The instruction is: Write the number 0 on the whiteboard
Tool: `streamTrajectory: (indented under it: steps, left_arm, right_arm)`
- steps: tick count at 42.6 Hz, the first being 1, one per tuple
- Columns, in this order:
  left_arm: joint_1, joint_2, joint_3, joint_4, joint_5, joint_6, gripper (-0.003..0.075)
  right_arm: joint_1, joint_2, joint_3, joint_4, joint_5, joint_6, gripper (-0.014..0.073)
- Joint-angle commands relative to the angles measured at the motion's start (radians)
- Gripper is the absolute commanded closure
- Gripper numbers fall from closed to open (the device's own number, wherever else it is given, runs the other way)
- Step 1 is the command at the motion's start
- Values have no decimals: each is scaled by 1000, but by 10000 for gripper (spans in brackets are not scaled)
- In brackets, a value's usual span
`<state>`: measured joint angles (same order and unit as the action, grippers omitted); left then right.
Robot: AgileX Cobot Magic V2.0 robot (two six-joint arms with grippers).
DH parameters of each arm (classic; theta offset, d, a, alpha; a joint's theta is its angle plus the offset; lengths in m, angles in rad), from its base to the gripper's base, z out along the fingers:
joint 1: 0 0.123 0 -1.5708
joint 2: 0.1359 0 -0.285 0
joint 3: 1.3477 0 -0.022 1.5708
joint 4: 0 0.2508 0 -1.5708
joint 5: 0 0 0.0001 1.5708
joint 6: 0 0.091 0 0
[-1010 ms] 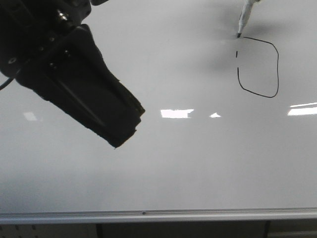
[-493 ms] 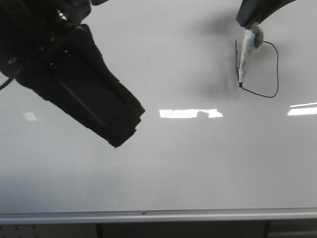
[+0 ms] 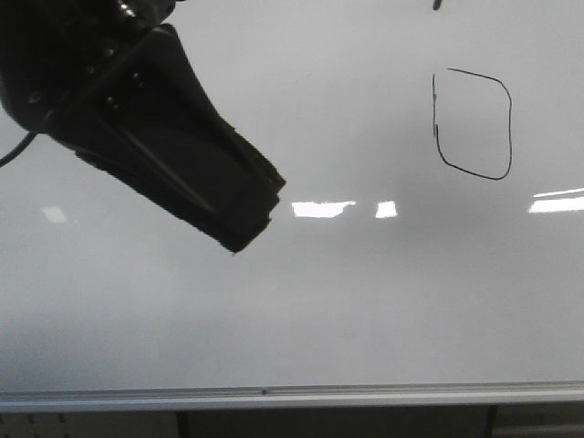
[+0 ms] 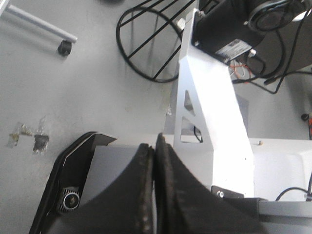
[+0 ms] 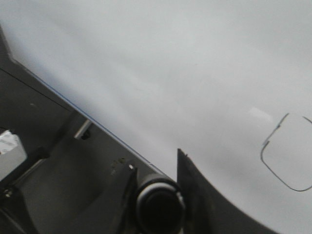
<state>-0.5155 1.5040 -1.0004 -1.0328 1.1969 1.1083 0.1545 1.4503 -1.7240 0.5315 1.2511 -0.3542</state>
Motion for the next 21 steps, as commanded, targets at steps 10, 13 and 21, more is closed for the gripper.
streamTrajectory:
  steps: [10,13,21]
  left_arm:
    - [-7,-38,-30,-115,67,18,170]
    - [-7,-38,-30,-130,67,18,85]
    - [-7,-38,-30,-244,67,89,60]
  right_arm:
    - [-2,-194,313,140,86,-102,661]
    - [-2,-223,402,211,86,-147,661]
    - [-2,-244,601,410,85,-278,661]
